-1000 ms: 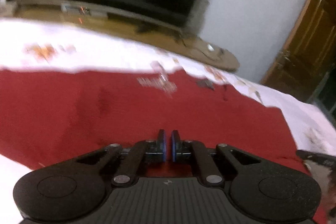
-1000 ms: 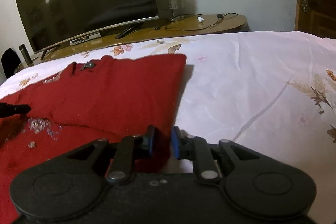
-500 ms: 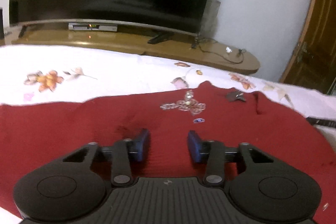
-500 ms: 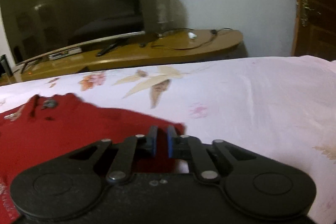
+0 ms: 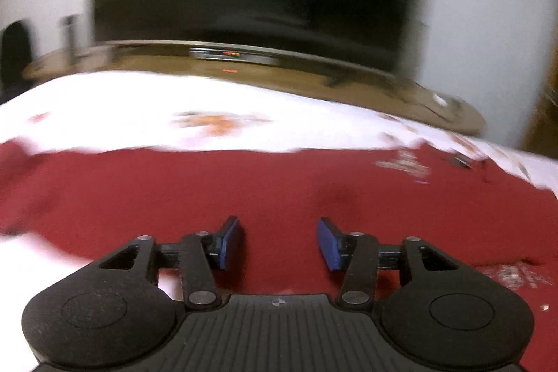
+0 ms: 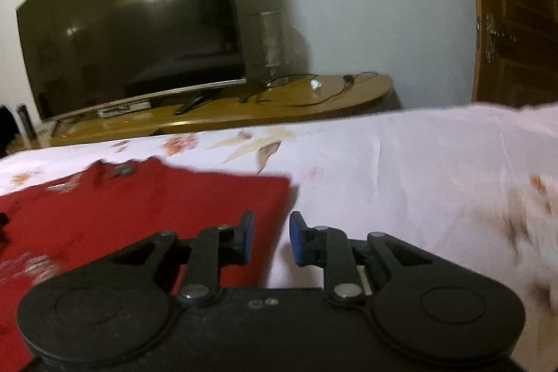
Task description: Fold small clothes
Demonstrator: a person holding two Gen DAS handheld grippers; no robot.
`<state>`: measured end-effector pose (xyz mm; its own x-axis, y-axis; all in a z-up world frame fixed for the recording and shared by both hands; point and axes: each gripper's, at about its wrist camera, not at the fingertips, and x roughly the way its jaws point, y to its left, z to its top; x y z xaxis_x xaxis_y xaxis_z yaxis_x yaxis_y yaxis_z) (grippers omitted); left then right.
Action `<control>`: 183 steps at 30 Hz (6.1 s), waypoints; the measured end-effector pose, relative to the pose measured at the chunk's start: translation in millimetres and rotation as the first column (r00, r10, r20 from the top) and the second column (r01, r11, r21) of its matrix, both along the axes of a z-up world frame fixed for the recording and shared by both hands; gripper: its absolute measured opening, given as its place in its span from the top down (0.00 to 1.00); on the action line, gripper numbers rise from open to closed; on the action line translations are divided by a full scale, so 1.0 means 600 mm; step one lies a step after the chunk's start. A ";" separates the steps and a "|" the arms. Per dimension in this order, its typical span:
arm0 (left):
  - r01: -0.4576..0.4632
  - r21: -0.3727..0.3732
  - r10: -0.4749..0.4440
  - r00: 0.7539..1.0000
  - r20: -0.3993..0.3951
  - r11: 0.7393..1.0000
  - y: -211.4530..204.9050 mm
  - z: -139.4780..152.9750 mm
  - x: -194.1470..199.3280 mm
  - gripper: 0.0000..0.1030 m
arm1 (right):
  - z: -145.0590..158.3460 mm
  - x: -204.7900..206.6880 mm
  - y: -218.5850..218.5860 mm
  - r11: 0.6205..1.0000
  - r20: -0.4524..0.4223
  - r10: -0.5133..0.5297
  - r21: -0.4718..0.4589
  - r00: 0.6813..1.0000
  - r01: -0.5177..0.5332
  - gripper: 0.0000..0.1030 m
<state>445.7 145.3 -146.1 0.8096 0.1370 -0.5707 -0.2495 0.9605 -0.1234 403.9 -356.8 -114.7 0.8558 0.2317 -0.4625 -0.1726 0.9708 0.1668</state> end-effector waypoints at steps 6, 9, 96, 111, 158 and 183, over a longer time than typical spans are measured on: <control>-0.258 -0.147 0.262 0.965 0.011 0.955 0.176 -0.007 -0.113 0.45 | -0.039 -0.083 -0.044 0.983 -0.152 -0.113 0.124 0.982 0.132 0.76; -0.342 -0.334 0.378 0.924 0.048 0.878 0.266 -0.015 -0.160 0.45 | -0.041 -0.116 -0.055 0.967 -0.182 -0.173 0.153 0.968 0.202 0.77; 0.084 -0.216 -0.096 0.994 -0.045 0.973 -0.004 -0.044 0.003 0.90 | 0.052 0.049 0.161 0.896 -0.146 0.114 0.443 0.983 -0.039 0.95; 0.098 -0.143 -0.108 0.992 -0.064 0.985 -0.020 -0.038 0.004 0.91 | 0.008 0.045 0.124 0.932 -0.206 0.072 0.363 0.976 0.008 0.95; 0.194 -0.436 -0.212 0.977 0.008 0.879 0.058 -0.069 0.247 0.90 | -0.039 0.032 0.073 0.937 -0.199 -0.011 0.340 0.980 0.080 0.96; 0.207 -0.421 -0.211 0.977 0.036 0.883 0.065 -0.046 0.131 0.78 | -0.041 0.030 0.069 0.922 -0.213 0.015 0.380 0.977 0.068 0.82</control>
